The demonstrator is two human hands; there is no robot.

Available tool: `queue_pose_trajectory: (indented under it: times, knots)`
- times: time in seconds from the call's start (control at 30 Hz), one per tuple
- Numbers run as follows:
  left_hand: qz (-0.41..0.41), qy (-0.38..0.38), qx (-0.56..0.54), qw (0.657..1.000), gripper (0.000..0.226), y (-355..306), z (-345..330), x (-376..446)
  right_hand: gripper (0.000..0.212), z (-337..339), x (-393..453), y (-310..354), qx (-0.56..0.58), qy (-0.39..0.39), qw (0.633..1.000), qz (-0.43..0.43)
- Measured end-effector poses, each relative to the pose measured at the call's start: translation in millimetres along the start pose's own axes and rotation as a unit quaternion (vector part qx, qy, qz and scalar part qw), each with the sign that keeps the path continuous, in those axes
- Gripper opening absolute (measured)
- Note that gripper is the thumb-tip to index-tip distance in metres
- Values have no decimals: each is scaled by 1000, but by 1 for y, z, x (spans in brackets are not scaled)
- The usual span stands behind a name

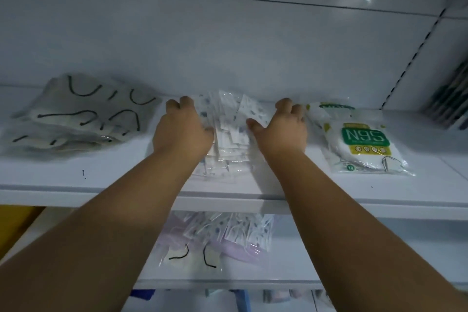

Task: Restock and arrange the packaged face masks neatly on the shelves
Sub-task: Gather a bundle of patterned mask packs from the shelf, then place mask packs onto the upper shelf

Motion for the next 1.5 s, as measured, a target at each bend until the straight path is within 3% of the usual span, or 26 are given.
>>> queue_pose_trajectory:
  times: [0.13,0.33,0.63,0.93,1.17,1.5]
  knots:
    - [-75,-17,-4,997,36,1,14,-29,46,7,-32,19,75,9,995,68]
    - [-167,-64,-82,980,22,28,50,-79,30,15,-100,55,126,-18,985,115]
    - [-210,-58,-100,971,14,168,103,-186,15,-22,-263,117,190,-14,976,104]
    - [-119,45,-105,986,22,299,70,-276,5,-126,-386,131,180,109,972,108]
    - [-24,108,-106,988,23,350,10,-278,6,-222,-384,114,176,215,959,52]
    - [117,177,-213,954,24,410,-97,-252,15,-349,-367,69,106,293,946,-90]
Point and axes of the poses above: each hand's wrist, its own x-axis towards the middle knuckle, its own z-axis out of the back of the hand, y = z × x, the point moved 3 cm from there along x, towards the middle knuckle, and after that the axes turned 14 degrees about -z, right-handed, at the moved point
